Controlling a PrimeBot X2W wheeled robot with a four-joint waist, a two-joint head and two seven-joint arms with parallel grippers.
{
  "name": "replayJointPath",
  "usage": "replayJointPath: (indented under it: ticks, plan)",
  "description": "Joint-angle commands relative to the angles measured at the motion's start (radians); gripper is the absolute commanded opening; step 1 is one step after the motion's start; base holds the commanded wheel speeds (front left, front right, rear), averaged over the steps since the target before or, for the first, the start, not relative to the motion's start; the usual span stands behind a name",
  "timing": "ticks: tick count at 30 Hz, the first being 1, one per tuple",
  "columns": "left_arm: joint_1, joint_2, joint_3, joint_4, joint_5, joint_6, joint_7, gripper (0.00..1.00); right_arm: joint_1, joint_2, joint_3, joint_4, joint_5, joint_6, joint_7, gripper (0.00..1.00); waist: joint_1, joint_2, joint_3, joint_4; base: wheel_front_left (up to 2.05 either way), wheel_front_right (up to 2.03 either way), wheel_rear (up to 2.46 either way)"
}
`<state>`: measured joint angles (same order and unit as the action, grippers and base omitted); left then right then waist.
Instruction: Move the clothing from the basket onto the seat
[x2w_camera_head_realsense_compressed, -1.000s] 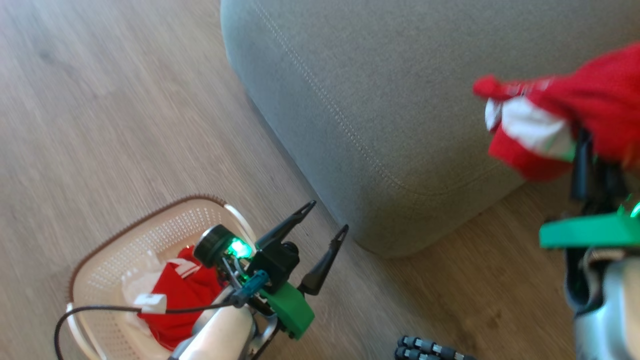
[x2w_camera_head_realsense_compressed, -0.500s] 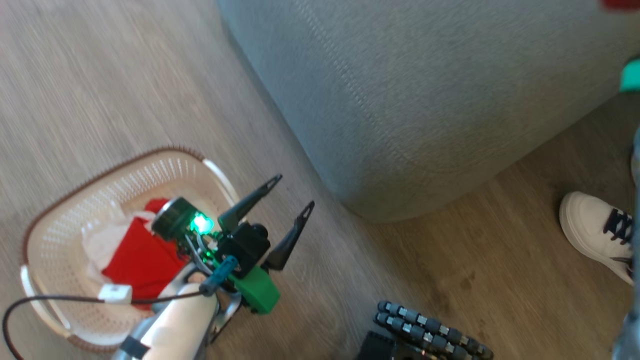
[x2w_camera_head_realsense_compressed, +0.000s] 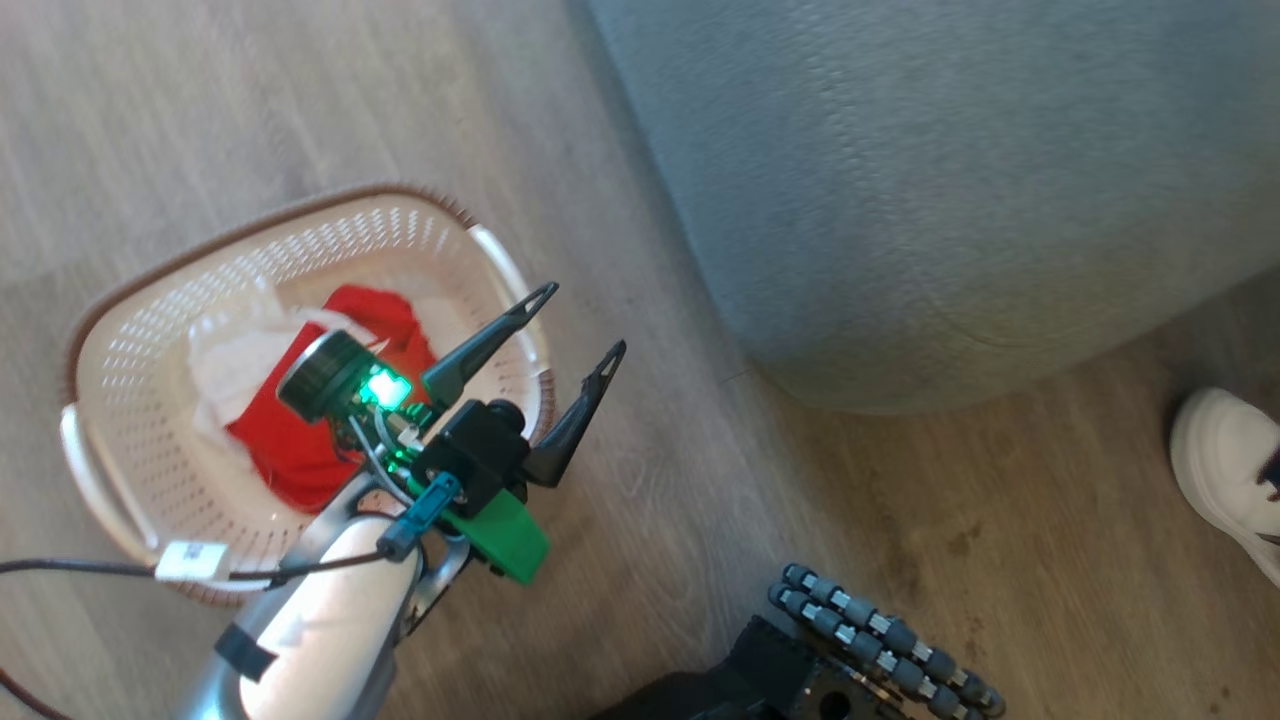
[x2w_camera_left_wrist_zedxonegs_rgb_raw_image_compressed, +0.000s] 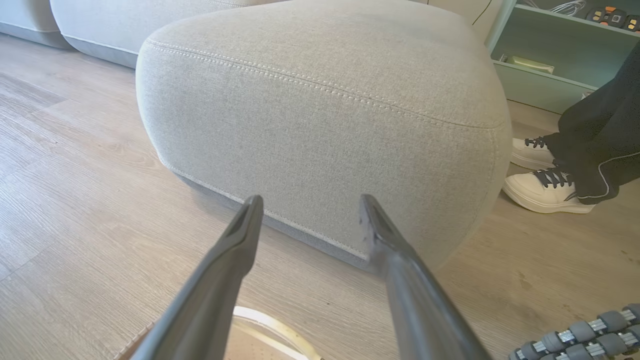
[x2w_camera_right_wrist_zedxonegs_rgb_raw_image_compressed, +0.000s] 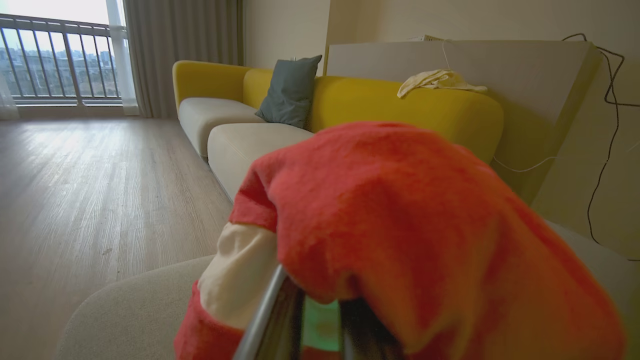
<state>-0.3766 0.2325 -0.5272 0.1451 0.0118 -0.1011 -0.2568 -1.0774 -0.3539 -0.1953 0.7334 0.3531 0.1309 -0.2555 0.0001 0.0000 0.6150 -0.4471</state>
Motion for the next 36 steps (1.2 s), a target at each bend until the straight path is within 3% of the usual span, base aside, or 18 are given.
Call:
replayJointPath:
  ticks: [1, 10, 18, 33, 34, 35, 36]
  plan:
    - [-0.023, 0.013, 0.015, -0.037, 0.005, 0.006, -0.005, 1.00, -0.039, -0.048, -0.002, 0.023, 0.003, 0.000, -0.006, 0.00, -0.0001, 0.0000, 0.033, 0.038, 0.00, 0.00, 0.00]
    - [-0.053, 0.020, 0.004, -0.053, 0.000, 0.015, -0.005, 1.00, -0.173, -0.091, -0.005, 0.305, 0.016, 0.000, -0.006, 0.00, -0.0001, 0.0000, 0.091, 0.096, 0.00, 0.00, 0.00]
    - [-0.076, 0.030, 0.002, -0.059, -0.004, 0.023, -0.005, 1.00, -0.235, -0.106, 0.012, 0.475, -0.029, 0.000, -0.001, 0.00, -0.0001, 0.0000, 0.130, 0.121, 0.00, 0.00, 0.00]
    - [-0.082, 0.041, -0.006, -0.057, -0.009, 0.045, -0.005, 1.00, -0.242, -0.089, 0.014, 0.550, -0.066, 0.000, 0.066, 0.00, -0.0001, 0.0000, 0.140, 0.133, 0.00, 0.00, 0.00]
    - [-0.082, 0.038, -0.009, -0.056, -0.010, 0.046, -0.005, 1.00, -0.241, -0.091, 0.012, 0.551, -0.068, 0.000, 0.065, 0.12, -0.0001, 0.0000, 0.136, 0.134, 0.00, 0.00, 0.00]
    - [-0.083, 0.036, -0.010, -0.056, -0.011, 0.047, -0.005, 1.00, -0.240, -0.091, 0.011, 0.552, -0.070, 0.000, 0.064, 0.91, -0.0001, 0.0000, 0.131, 0.134, 0.00, 0.00, 0.00]
    - [-0.083, 0.034, -0.012, -0.055, -0.013, 0.049, -0.005, 1.00, -0.239, -0.091, 0.009, 0.553, -0.072, 0.000, 0.063, 1.00, -0.0001, 0.0000, 0.126, 0.134, 0.00, 0.00, 0.00]
